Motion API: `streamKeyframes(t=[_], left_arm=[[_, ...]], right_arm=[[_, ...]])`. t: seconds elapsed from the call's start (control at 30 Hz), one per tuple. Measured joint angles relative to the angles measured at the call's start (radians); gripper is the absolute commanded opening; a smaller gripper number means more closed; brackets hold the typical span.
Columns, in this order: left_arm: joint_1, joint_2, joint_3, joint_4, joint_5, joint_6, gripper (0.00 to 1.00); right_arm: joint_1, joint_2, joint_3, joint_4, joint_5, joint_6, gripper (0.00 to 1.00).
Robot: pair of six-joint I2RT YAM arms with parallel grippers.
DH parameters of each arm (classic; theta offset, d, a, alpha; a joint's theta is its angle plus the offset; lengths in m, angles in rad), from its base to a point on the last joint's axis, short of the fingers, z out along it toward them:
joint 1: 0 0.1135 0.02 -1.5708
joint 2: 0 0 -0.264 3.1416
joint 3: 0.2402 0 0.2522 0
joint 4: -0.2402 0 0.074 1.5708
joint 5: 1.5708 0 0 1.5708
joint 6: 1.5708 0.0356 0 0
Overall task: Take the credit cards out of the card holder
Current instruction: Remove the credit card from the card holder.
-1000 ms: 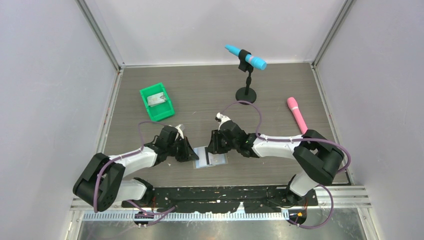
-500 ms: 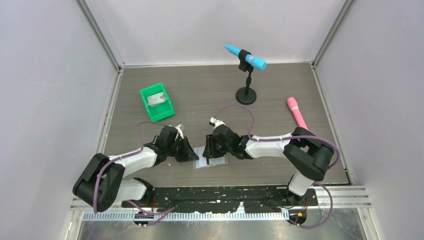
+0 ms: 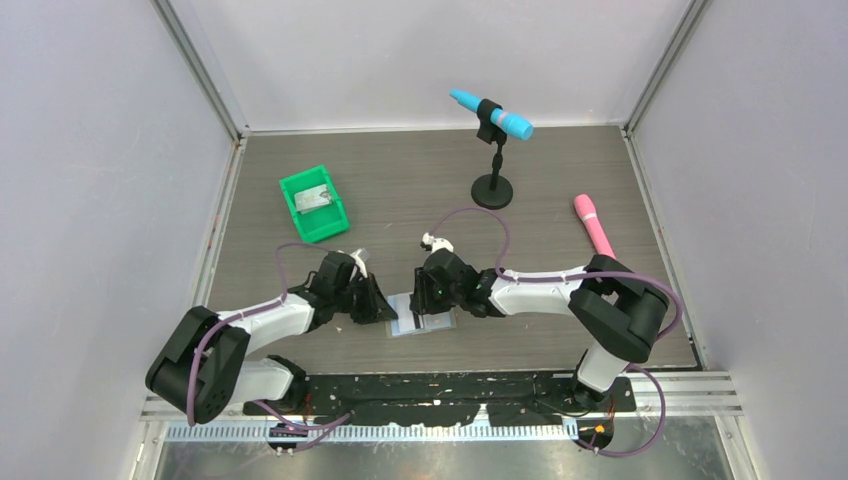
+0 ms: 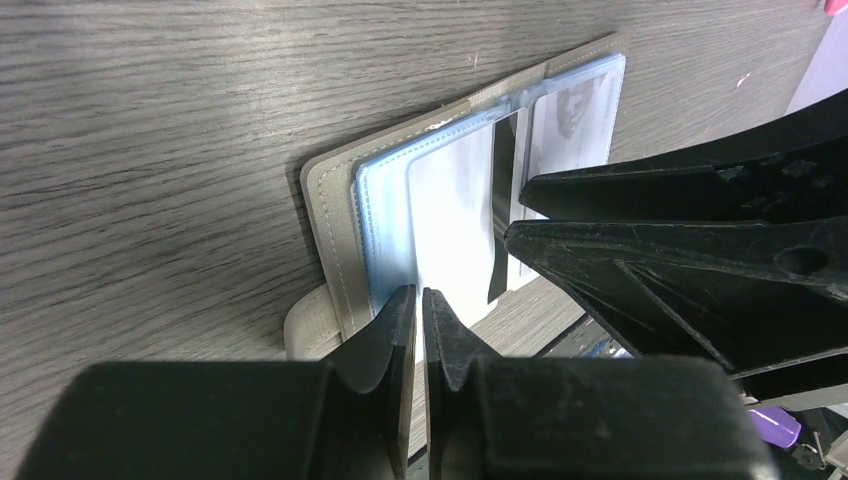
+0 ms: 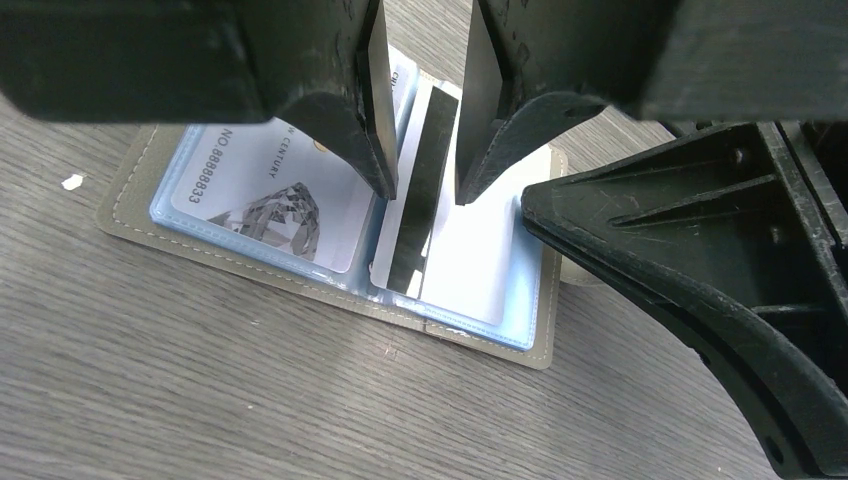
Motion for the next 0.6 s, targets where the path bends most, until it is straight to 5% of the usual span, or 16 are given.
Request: streamKeyframes(t=[0.6], left_arm=[[0.0,0.0,0.0,0.0,0.0,0.0,0.1]], right_arm=[[0.0,-0.011,0.008,-0.043,0.011,-0.002,0.39]])
